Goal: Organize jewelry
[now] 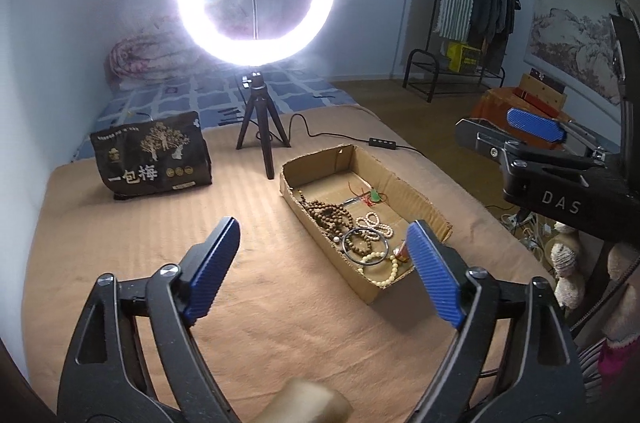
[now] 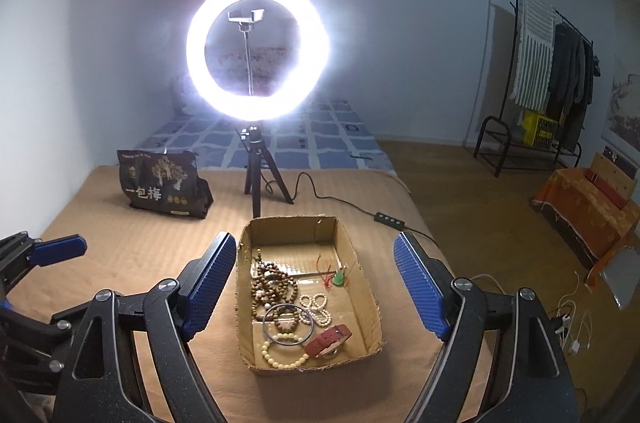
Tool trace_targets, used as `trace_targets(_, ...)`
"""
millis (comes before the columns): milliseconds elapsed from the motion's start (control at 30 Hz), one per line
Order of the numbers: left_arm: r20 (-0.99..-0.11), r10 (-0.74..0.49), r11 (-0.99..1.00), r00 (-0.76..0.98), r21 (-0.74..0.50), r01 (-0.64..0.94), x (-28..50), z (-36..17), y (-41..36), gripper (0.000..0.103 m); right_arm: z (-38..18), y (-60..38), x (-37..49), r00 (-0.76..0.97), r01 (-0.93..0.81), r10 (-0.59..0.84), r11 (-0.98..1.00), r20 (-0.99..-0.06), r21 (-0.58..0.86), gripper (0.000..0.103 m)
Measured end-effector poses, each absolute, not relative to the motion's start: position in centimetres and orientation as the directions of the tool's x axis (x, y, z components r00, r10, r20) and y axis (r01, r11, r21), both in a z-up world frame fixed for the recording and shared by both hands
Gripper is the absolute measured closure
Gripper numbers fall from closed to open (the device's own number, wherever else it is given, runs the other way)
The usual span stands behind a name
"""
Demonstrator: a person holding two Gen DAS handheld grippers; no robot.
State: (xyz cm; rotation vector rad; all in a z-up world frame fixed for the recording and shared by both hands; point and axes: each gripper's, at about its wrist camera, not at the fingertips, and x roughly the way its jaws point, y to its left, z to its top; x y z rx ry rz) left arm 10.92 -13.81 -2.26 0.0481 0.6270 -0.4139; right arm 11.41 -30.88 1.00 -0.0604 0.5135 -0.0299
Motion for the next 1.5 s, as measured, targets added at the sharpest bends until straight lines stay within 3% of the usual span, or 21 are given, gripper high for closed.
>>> trace_targets(67, -0.573, -0.348, 0.920, 0.742, -0.056, 0.388, 10.4, -2.1, -13.8, 0.013, 1.0, -30.7, 11.2, 0.874, 0.012, -0.045, 0.997, -0.483, -0.071, 0.022)
trace_targets(200, -0.551, -0.325, 0.926, 0.769, -0.021, 0.376, 9.5, -1.9, -13.6, 0.001, 1.1, -30.7, 10.8, 0.877, 0.008, -0.037, 0.998, -0.479, -0.063, 0.021)
trace_targets(1500, -0.568, -0.288, 0.945, 0.771, -0.035, 0.326, 10.0, -2.1, -12.4, 0.001, 0.6, -30.6, 11.0, 0.866, 0.012, -0.048, 0.997, -0.498, -0.075, 0.021)
